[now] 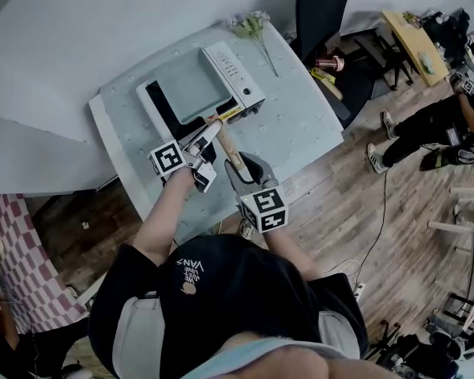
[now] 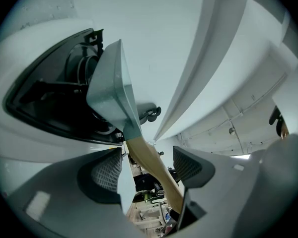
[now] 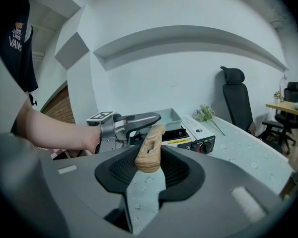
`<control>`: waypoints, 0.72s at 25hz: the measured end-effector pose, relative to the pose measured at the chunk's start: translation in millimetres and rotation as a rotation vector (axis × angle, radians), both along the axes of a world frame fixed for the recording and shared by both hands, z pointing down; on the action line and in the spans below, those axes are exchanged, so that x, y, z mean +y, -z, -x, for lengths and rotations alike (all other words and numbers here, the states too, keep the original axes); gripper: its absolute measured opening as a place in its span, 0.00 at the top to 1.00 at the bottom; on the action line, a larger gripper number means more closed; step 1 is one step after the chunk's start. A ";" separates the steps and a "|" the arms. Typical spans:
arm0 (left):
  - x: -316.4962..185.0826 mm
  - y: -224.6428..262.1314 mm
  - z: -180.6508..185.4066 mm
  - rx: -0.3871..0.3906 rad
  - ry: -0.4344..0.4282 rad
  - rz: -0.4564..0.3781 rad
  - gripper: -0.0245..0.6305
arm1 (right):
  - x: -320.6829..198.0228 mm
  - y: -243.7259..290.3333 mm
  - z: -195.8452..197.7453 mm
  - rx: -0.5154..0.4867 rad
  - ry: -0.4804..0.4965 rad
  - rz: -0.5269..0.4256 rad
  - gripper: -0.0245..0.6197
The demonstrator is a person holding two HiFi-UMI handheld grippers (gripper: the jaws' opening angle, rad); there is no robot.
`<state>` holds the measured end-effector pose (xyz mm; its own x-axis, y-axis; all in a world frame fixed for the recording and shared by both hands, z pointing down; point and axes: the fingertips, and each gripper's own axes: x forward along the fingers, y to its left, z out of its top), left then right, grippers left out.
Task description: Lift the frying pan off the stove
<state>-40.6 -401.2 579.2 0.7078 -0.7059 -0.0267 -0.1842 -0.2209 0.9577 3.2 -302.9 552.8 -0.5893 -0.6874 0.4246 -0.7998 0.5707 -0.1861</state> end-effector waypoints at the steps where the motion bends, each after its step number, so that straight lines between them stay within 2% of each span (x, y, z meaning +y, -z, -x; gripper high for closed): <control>1: -1.8 -1.1 -0.7 0.003 0.000 0.003 0.51 | 0.1 -0.2 -0.2 -0.001 0.000 0.001 0.75; 6: -8.4 -4.2 -6.8 0.057 0.002 0.040 0.51 | 1.8 -0.2 -1.2 0.000 0.003 0.004 0.75; 13: -14.0 -7.0 -14.8 0.027 0.001 0.025 0.51 | 4.5 -7.4 -4.5 0.015 0.010 0.020 0.75; 15: -14.3 -8.4 -16.1 0.037 0.011 0.049 0.51 | 4.4 -6.8 -4.4 0.016 0.011 0.018 0.75; 18: -15.7 -8.6 -16.6 0.063 0.021 0.082 0.59 | 3.7 -5.5 -3.9 0.014 0.011 0.020 0.75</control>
